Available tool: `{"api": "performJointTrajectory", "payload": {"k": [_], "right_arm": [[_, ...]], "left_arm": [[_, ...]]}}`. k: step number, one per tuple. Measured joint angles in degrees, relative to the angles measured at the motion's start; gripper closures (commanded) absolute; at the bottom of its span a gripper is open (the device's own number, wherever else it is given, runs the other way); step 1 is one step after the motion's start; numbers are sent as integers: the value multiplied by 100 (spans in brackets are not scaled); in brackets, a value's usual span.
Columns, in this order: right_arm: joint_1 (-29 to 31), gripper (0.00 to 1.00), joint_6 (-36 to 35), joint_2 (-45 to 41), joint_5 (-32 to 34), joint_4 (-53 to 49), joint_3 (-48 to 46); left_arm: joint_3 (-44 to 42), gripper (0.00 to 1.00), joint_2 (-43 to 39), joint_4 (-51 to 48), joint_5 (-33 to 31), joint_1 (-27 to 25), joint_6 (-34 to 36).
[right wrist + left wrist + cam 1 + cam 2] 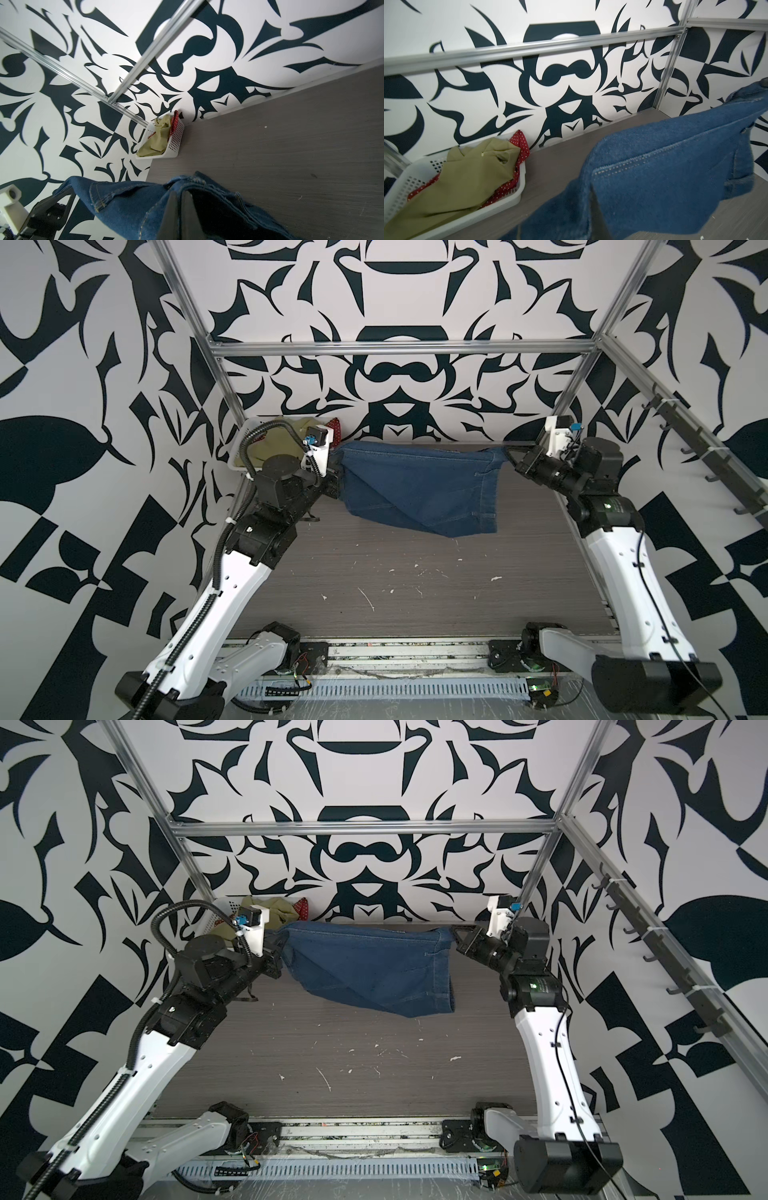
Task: Fold and stack the skirts
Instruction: 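Lift the skirt by its waistband with both grippers and lay it flat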
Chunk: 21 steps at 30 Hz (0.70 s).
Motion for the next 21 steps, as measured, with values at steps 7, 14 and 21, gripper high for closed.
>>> {"api": "performJointTrajectory", "payload": {"k": [7,14,21], "right_arm": [[-2,100,0,-560,-48,-455,151],[-2,100,13,273,46,-380,527],[39,100,199,2527,133,168,1543]], "left_arm": [[227,100,-262,-365,212,0,219],[957,100,911,-385,275,293,538],[3252,100,3576,-649,1152,1043,769]]}}
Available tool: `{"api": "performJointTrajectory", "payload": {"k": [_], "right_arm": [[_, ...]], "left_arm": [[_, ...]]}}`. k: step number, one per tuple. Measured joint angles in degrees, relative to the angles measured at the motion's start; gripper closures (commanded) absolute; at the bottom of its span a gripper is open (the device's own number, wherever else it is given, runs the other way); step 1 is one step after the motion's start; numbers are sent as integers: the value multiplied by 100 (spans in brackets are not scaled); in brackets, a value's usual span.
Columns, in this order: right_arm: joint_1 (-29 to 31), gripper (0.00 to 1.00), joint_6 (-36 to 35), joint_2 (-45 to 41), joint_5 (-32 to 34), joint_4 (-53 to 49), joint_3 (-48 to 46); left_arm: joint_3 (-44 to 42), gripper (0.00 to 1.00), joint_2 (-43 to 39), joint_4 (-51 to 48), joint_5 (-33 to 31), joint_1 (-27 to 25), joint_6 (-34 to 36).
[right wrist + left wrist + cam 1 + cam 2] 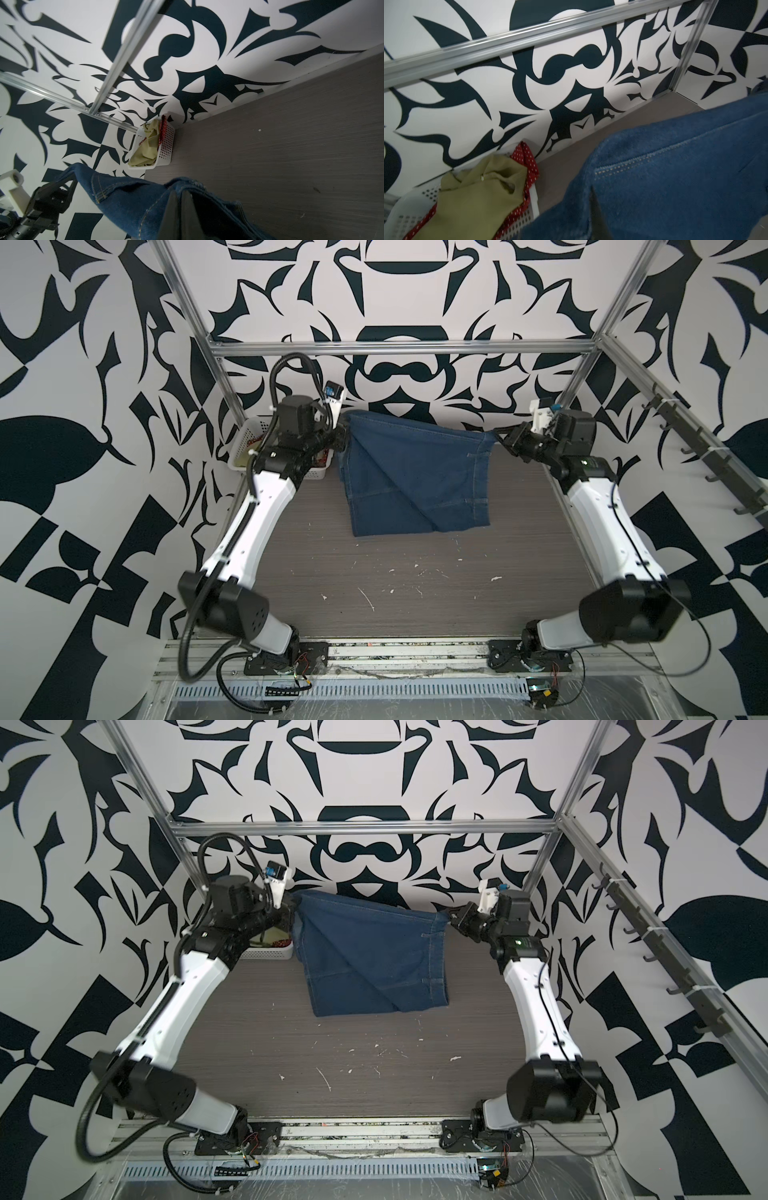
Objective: Fold and stack the skirts
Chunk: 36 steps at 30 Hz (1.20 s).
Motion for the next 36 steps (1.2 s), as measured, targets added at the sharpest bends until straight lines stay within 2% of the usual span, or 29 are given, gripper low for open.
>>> {"api": "performJointTrajectory", "payload": {"k": [6,7,9,11,13,17,19,20,21,22,24,25,26,28,30,31,34,36], "right_arm": [[59,100,229,1364,-24,442,1475],[66,100,254,1467,-35,540,1694],[70,100,269,1504,-48,656,1923],[70,100,273,1366,-72,826,1930],[68,100,254,1027,-74,1102,1589],[52,100,144,-37,-52,1679,-72],[31,100,87,-588,-35,1939,-1226],[26,96,57,-782,-24,2022,-1735],[20,83,35,-997,-22,2028,-2367],[15,76,11,-1154,-15,2000,-2931],[15,65,-42,-1438,-9,1725,-3936],[15,55,-31,-1648,-15,1456,-4444],[15,46,-66,-1873,-2,1152,-4789],[13,39,-66,-2636,2,376,-5281],[13,34,-37,-3536,-17,-87,-5346],[13,34,-33,-3958,-24,-188,-5276],[15,34,-44,-4590,68,-348,-4787],[15,37,-46,-4415,186,-315,-4404]], "left_arm": [[3615,100,2181,-1071,345,227,271],[3967,100,2304,-1200,358,234,306],[4087,100,2218,-1333,376,234,365],[3475,100,1738,-1178,356,205,450],[2105,100,852,-767,264,94,564],[-981,100,-1029,240,-59,-343,664],[-2514,100,-1871,793,-284,-605,509],[-3283,100,-2243,1108,-372,-715,369],[-4116,93,-2614,1392,-437,-787,166],[-4881,100,-2922,1582,-527,-817,-87],[-6024,98,-3322,1628,-684,-822,-621],[-6511,81,-3521,1486,-719,-822,-909],[-6848,64,-3731,1329,-745,-839,-1152],[-7265,65,-4411,914,-758,-890,-1635],[-7331,40,-5233,758,-710,-922,-1969],[-7298,33,-5652,798,-673,-933,-2103],[-7160,23,-6325,1025,-651,-940,-2293],[-7042,21,-6223,1174,-699,-940,-2326]]}}
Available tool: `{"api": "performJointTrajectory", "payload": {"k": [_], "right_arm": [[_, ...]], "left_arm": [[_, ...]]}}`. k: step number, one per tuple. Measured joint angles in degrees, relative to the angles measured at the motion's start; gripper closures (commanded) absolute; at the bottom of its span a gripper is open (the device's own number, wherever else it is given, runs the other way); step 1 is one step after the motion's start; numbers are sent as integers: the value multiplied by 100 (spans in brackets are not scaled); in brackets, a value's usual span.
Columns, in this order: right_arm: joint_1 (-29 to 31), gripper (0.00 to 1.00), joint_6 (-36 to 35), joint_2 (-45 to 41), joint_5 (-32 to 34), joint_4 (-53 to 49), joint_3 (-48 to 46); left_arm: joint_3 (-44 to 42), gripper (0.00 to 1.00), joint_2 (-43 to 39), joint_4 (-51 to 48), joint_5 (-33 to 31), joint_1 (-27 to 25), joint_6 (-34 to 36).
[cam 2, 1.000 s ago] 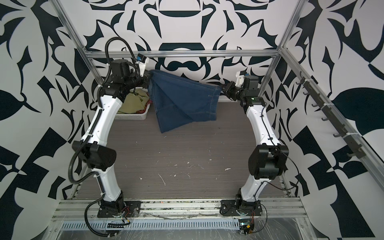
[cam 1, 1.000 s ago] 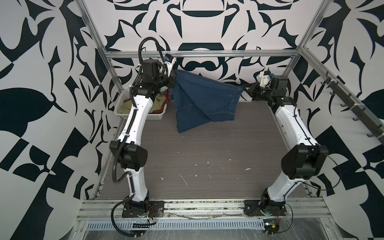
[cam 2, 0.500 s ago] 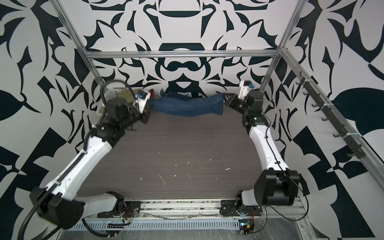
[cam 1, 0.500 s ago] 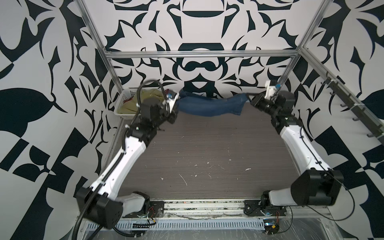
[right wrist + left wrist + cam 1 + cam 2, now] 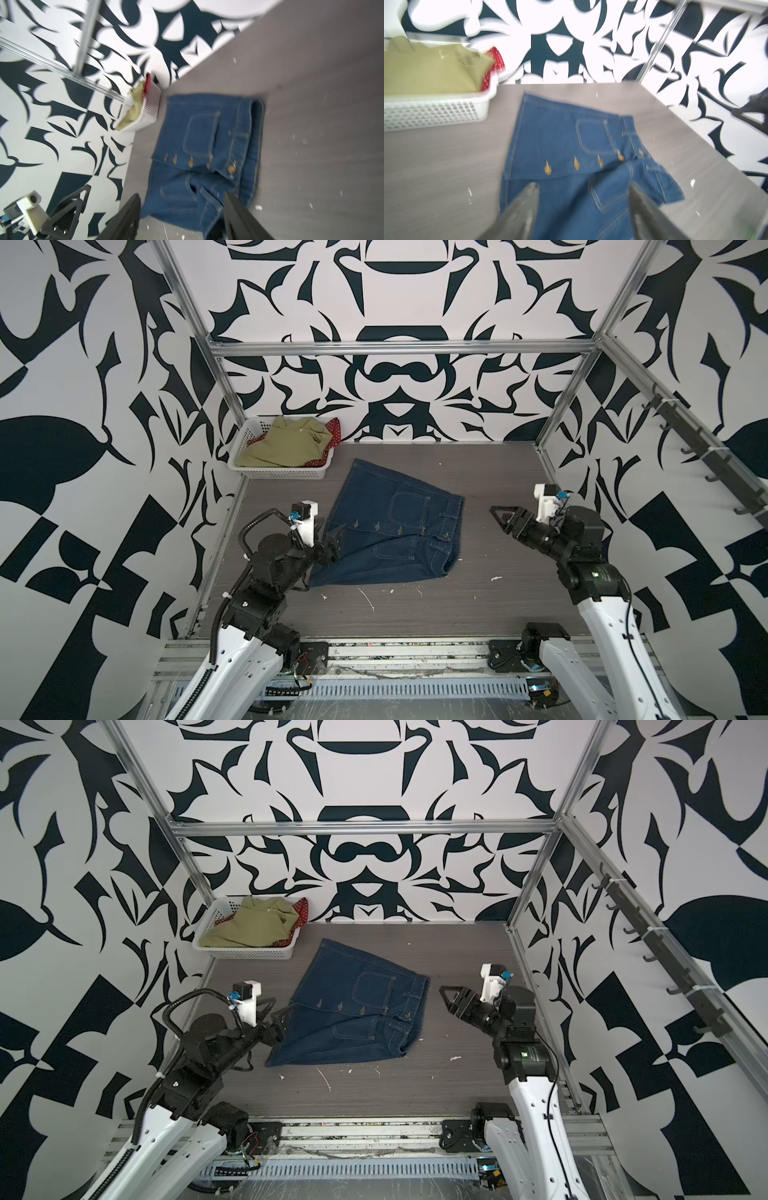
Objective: Fold and stack the skirts
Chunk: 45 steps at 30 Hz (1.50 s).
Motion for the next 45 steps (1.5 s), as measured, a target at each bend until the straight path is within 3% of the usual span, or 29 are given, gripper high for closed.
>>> {"api": "performJointTrajectory", "payload": {"k": [4,10,17,19,20,25,27,29,32,33,40,42,45], "right_arm": [[140,39,15,1403,188,341,354],[896,39,-46,3370,623,304,382],[1139,36,-168,3748,688,243,339],[1145,25,-162,3969,669,463,225],[1158,25,-170,4094,660,535,192],[1377,35,-96,4852,638,1010,216],[1451,45,-68,5097,632,1121,334],[1495,59,-50,5388,614,1261,527],[1523,95,-48,5845,570,1478,898],[1523,100,-42,5958,560,1534,1010],[1495,100,-181,6529,667,1513,2011],[1482,86,-254,6690,688,1460,2369],[1458,66,-363,6736,739,1342,2702]], "left_arm": [[282,17,1040,195,-273,0,-7],[885,12,3073,212,-350,0,-83],[787,14,4087,623,-107,0,-295],[791,14,4540,835,-105,4,-315],[796,14,4712,876,-96,11,-328],[1058,14,5674,953,-13,70,-409],[1165,14,5908,1102,4,90,-468],[1233,14,6100,1268,26,114,-529],[1355,14,6400,1427,37,186,-662],[1397,14,6463,1447,35,212,-699],[1718,14,6535,1578,-146,289,-802],[1875,23,6537,1563,-219,289,-778],[2055,23,6537,1556,-304,289,-758]]}}
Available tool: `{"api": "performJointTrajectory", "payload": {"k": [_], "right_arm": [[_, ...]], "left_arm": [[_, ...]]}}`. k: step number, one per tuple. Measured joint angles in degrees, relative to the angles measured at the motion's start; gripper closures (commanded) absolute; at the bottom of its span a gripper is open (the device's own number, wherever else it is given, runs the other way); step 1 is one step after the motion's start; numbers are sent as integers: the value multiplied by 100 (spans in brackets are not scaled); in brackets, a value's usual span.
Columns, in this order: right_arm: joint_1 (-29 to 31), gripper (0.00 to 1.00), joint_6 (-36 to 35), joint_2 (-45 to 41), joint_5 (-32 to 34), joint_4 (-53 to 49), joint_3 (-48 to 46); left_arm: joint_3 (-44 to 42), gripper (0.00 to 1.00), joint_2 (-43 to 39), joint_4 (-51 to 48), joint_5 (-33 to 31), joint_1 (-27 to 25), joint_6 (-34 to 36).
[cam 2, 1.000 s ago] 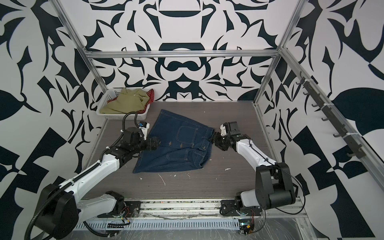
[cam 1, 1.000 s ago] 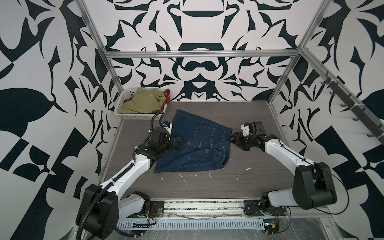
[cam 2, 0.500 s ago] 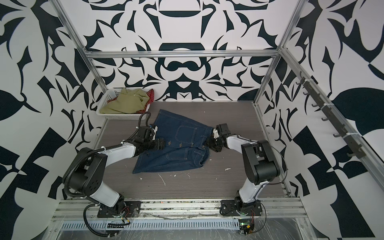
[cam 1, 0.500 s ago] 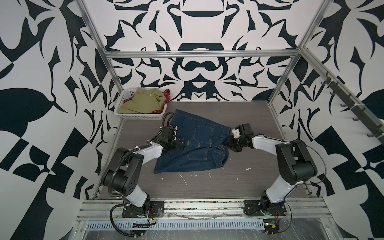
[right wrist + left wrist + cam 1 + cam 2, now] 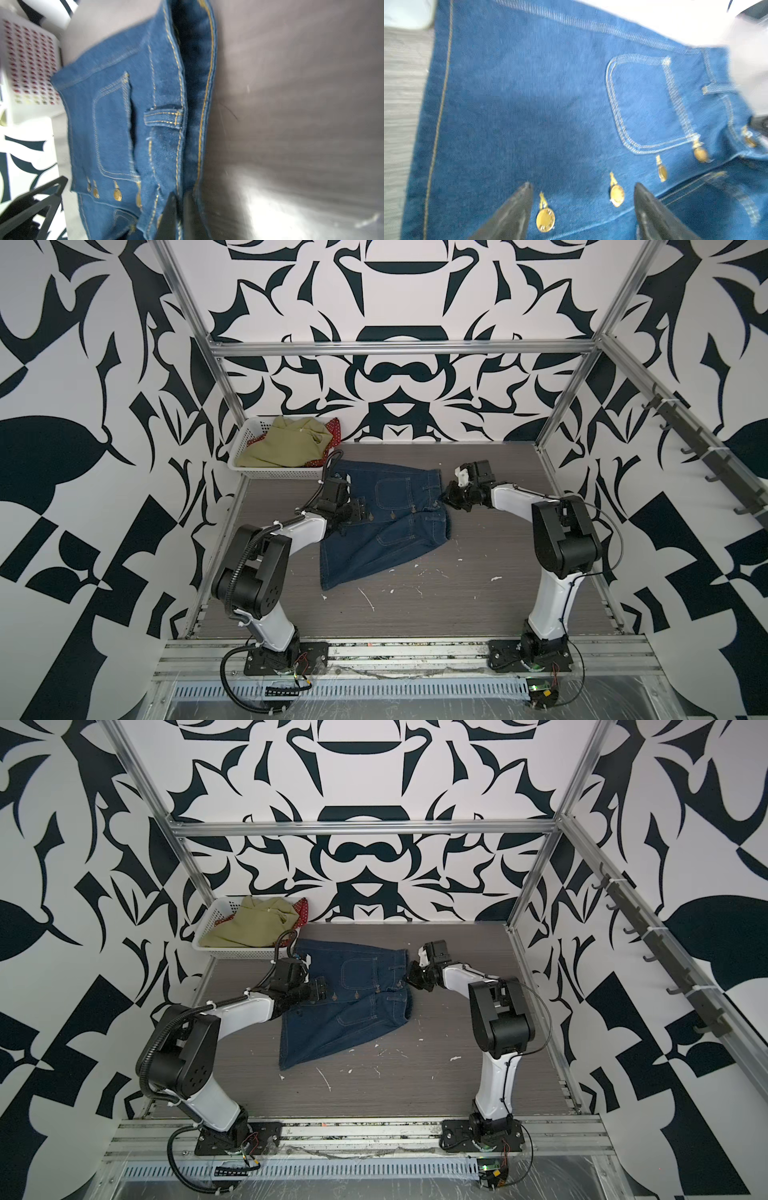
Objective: Fold and stack the skirts
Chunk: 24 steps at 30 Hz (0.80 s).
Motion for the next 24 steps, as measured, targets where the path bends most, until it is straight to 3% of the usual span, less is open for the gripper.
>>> {"api": "performJointTrajectory", "payload": {"k": [5,9,11,14,20,22,24], "right_arm": [[-31,52,-114,-863,17,9,-588],[-42,43,-374,-1987,-162,2,-1478],[-42,40,-522,-2345,-363,9,-1779],[-13,39,-710,-2625,-627,35,-2168],[144,41,-949,-2623,-848,44,-2564],[234,44,-981,-2559,-905,125,-2564],[343,47,-1029,-2479,-922,151,-2559]], "left_arm": [[-79,28,-61,-37,-83,2,-17],[-256,48,-122,-195,-107,9,-129],[-289,50,-125,-444,-125,15,-334],[-487,37,-295,-767,-94,15,-717],[-973,27,-1335,-1794,-2,-4,-1287],[-1119,16,-1766,-2109,-131,-4,-1491],[-1276,16,-2107,-2385,-243,22,-1641]]}}
